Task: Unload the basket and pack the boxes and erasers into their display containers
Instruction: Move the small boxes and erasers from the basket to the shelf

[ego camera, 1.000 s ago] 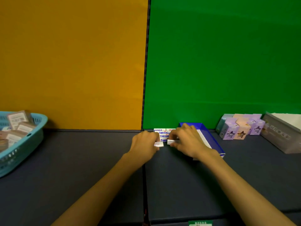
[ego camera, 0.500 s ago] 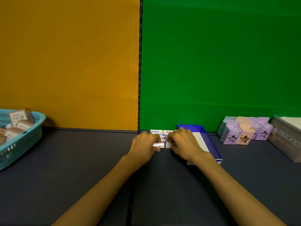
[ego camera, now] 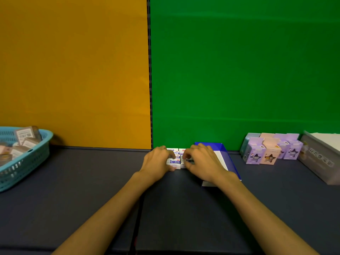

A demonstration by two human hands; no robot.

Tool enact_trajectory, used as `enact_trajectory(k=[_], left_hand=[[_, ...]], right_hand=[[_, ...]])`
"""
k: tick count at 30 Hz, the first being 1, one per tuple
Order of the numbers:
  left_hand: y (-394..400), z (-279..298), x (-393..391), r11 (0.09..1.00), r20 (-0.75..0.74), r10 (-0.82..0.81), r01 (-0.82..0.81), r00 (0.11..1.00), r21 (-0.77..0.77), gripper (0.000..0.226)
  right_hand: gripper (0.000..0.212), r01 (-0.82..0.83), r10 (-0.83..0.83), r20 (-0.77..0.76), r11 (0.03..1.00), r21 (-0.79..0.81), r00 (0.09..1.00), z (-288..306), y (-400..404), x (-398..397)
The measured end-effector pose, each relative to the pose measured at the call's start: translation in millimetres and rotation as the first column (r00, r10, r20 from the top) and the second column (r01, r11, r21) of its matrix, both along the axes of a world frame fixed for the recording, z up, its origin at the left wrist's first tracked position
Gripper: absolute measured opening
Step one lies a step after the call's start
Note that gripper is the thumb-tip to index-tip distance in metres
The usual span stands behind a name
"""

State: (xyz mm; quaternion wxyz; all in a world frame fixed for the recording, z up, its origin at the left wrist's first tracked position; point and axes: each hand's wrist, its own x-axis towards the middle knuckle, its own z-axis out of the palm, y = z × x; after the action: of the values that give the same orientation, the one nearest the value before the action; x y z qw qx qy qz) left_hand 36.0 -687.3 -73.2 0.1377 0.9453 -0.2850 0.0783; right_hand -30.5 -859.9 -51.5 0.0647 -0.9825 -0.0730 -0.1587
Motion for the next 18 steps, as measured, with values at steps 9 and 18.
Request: enact_trajectory(k=[9,18], left_hand=[[54,24,-41,0.991,0.092,0.115,-0.107,0.989,-0.081,0.044],[174,64,-95,0.921,0.183,0.387,-0.387,0.904,-0.037,0.045]], right_hand=[[0.023,-0.168,0.164,0.048,0.981,0.094,0.985,20,38,-12],[0.026,-0.400,0.392,0.080,0.908,0.127,0.916,35,138,-6]])
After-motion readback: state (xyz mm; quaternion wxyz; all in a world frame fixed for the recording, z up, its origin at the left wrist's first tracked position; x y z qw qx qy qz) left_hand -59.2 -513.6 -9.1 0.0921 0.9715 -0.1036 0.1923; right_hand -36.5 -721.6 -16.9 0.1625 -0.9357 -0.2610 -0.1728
